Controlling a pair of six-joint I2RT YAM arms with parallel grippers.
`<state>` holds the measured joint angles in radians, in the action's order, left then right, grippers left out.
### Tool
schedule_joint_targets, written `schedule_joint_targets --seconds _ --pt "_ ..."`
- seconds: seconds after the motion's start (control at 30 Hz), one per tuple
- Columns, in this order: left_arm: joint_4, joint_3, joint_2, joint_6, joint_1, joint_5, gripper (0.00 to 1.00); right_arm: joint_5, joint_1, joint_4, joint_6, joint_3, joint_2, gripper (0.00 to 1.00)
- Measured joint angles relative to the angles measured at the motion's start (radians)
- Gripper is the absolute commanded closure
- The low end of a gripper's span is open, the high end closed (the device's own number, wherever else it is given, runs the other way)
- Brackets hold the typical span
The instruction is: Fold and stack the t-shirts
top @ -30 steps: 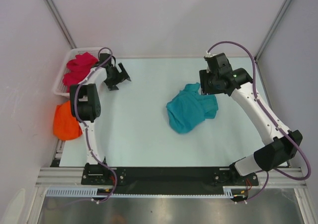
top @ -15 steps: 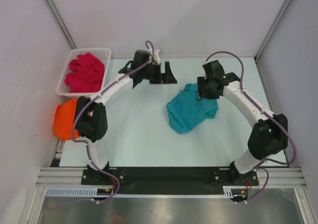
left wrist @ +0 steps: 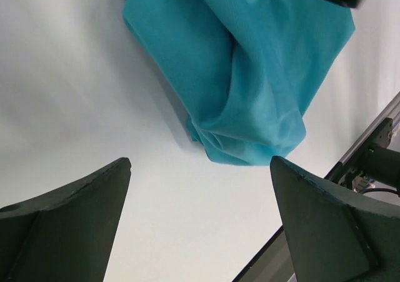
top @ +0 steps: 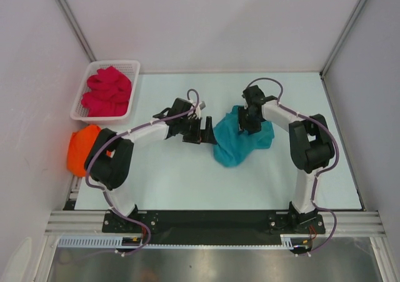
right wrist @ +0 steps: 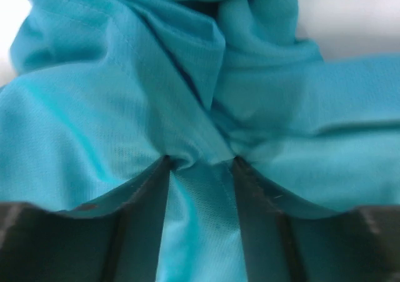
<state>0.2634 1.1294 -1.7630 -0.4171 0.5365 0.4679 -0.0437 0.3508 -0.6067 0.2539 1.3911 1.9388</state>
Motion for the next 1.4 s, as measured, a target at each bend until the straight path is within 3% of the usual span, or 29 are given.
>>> schedule_joint_targets --seconds 0.03,0.07,0.4,0.73,0.93,1.17,1.4 --pt "-0.002 -0.006 0.01 0.0 0.005 -0.006 0.0 -0.004 -0.002 0.005 0.0 0.006 0.017 0.97" --pt "-0.008 -0.008 0.016 0.0 0.008 -0.01 0.0 -0.01 -0.002 0.011 -0.007 0.01 0.031 1.0" --pt "-0.052 0.003 0.023 -0.004 0.066 -0.038 0.0 -0.013 -0.006 -0.016 -0.015 0.031 -0.006 1.0" --pt "-0.04 0.014 0.015 -0.009 0.071 -0.058 0.0 0.111 0.091 -0.198 -0.042 0.46 -0.304 1.0" --pt "-0.002 0.034 0.015 -0.008 0.071 -0.107 0.0 0.137 0.251 -0.261 -0.026 0.536 -0.455 1.0" --pt "0.013 0.045 0.016 -0.029 0.071 -0.129 0.0 0.184 0.355 -0.37 -0.014 0.575 -0.398 1.0" --pt "-0.027 0.043 0.016 -0.084 0.071 -0.122 0.0 0.249 0.372 -0.484 -0.025 0.862 -0.319 1.0"
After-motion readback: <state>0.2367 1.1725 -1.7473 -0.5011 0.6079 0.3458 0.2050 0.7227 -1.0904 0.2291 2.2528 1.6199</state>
